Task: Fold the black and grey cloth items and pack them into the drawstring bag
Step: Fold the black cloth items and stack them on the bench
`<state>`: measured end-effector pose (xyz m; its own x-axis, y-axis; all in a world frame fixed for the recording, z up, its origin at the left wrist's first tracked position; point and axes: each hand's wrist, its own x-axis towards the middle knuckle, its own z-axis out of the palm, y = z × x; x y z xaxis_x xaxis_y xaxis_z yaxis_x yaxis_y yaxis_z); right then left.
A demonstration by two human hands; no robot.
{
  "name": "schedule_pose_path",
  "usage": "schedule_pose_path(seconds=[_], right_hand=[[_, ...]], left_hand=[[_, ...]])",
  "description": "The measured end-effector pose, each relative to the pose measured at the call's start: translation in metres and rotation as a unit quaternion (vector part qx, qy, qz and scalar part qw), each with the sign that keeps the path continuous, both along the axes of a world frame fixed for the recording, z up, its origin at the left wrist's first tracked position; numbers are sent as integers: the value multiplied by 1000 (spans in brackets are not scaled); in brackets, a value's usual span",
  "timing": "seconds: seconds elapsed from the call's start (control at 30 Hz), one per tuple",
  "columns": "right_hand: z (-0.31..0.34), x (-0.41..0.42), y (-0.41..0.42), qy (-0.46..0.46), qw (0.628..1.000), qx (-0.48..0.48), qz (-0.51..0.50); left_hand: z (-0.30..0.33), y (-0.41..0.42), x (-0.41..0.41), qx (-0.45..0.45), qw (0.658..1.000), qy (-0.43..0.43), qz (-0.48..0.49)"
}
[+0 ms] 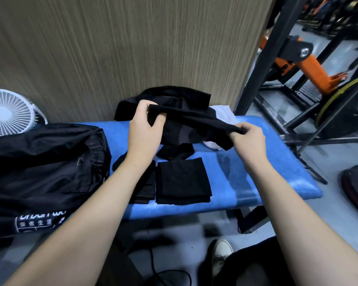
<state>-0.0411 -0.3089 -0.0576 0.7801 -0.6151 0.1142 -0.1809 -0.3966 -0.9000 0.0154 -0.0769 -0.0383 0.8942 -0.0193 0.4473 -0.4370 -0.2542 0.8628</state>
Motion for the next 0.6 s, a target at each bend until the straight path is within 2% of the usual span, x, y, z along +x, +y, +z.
schedule_pose_path(seconds=[0.07,0.2,0.27,0.4,0.6], right_hand=[[0,-1,-4,-24,999,36,0],[5,-6,-7,-79,986,149,3],[7,-10,-6,-90,987,131,11],[6,-13,-8,-93,989,107,53],[9,-22,-10,-41,986,105,124]], left_hand=[[-3,4,5,10,999,32,13],[-9,13,8,24,987,158,14],[-11,15,6,14,981,193,-10],[-10,20,-2,23,979,192,-69],[-13,35,-7,18,968,203,-146]])
